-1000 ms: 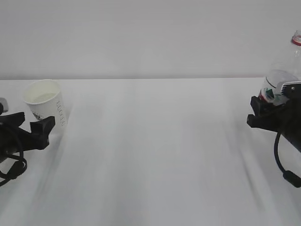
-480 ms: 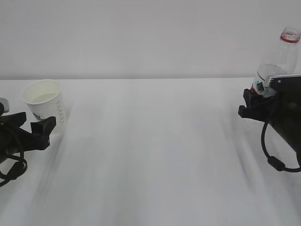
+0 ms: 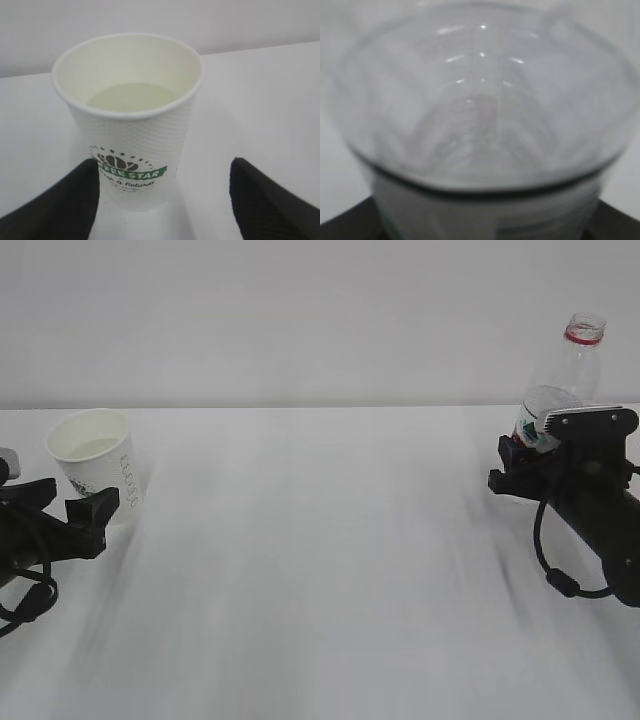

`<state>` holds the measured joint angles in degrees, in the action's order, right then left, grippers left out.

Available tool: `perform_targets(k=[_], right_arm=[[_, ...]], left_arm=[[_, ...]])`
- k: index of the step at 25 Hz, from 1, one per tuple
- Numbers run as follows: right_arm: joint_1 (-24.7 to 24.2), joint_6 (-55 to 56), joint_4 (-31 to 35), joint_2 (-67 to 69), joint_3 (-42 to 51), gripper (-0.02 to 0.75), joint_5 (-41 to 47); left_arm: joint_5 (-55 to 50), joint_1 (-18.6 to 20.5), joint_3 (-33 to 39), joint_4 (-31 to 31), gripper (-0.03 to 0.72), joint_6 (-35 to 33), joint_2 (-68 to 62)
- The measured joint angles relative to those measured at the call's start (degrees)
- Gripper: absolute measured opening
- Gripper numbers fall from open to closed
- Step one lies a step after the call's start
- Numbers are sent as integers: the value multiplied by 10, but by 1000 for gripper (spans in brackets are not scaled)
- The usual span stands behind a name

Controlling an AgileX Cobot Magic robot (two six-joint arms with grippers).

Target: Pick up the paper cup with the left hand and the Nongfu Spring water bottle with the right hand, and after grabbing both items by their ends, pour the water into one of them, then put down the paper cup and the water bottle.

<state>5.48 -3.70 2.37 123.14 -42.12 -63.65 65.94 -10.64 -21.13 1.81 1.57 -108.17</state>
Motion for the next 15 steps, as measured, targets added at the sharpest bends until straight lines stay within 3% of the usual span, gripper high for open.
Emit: perform_targets(k=[13, 15], right_arm=[[0, 0, -12, 28, -6, 447, -7], [0, 0, -14, 28, -6, 474, -7]], left_arm=[[0, 0, 0, 2, 590, 0, 0], [0, 0, 0, 3, 590, 0, 0]])
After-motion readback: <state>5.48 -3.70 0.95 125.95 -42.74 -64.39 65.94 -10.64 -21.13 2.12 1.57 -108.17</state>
